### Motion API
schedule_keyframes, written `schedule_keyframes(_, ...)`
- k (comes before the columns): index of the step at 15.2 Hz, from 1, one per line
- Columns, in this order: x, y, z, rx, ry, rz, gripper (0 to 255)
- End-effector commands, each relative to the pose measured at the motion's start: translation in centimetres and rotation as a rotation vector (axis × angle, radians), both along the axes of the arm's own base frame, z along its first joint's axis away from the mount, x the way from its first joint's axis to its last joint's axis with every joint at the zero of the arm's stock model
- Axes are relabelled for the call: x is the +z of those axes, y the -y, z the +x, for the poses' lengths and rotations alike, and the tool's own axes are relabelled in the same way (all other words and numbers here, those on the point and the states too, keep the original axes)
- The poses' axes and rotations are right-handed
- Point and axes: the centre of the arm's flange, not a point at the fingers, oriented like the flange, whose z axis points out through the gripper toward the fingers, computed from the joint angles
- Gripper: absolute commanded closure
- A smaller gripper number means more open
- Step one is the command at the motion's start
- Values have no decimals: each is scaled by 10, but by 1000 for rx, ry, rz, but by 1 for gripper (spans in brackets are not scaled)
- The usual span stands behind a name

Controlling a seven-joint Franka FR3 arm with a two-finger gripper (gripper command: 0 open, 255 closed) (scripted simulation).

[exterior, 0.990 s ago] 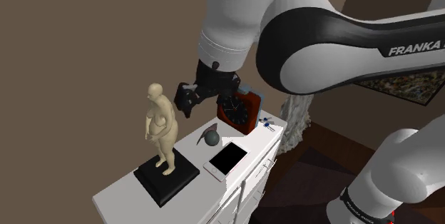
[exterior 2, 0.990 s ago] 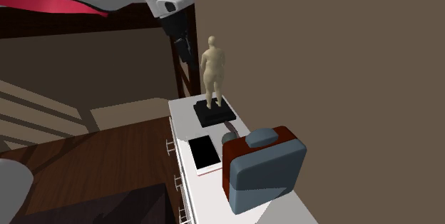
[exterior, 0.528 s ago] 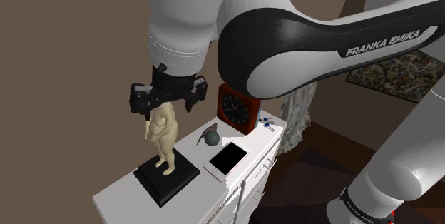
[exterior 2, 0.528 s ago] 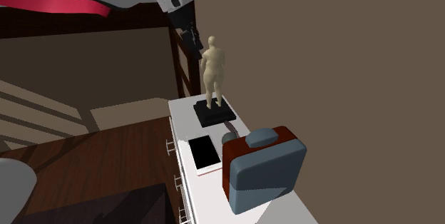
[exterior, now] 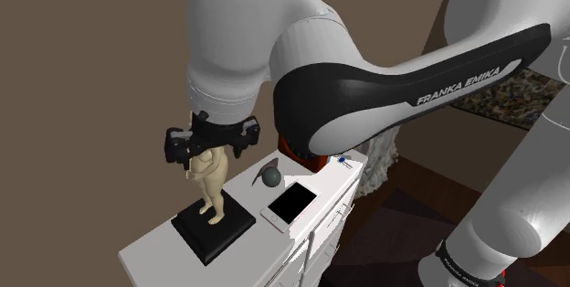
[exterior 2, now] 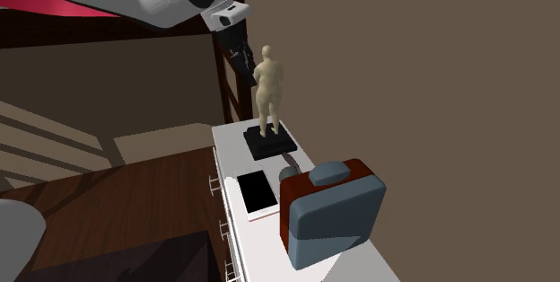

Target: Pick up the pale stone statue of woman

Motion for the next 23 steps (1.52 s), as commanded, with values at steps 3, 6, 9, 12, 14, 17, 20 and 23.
schedule_keyframes(3,-4,0,0,0,0,0,255)
schedule_keyframes(6,-3,0,0,0,0,0,255)
schedule_keyframes(9,-4,0,-1,0,0,0,255)
schedule_keyframes(12,2,0,0,0,0,0,255)
schedule_keyframes(14,12,0,0,0,0,0,255)
schedule_keyframes(17,28,0,0,0,0,0,255)
schedule_keyframes(20,44,0,0,0,0,0,255)
schedule_keyframes(23,60,0,0,0,0,0,255)
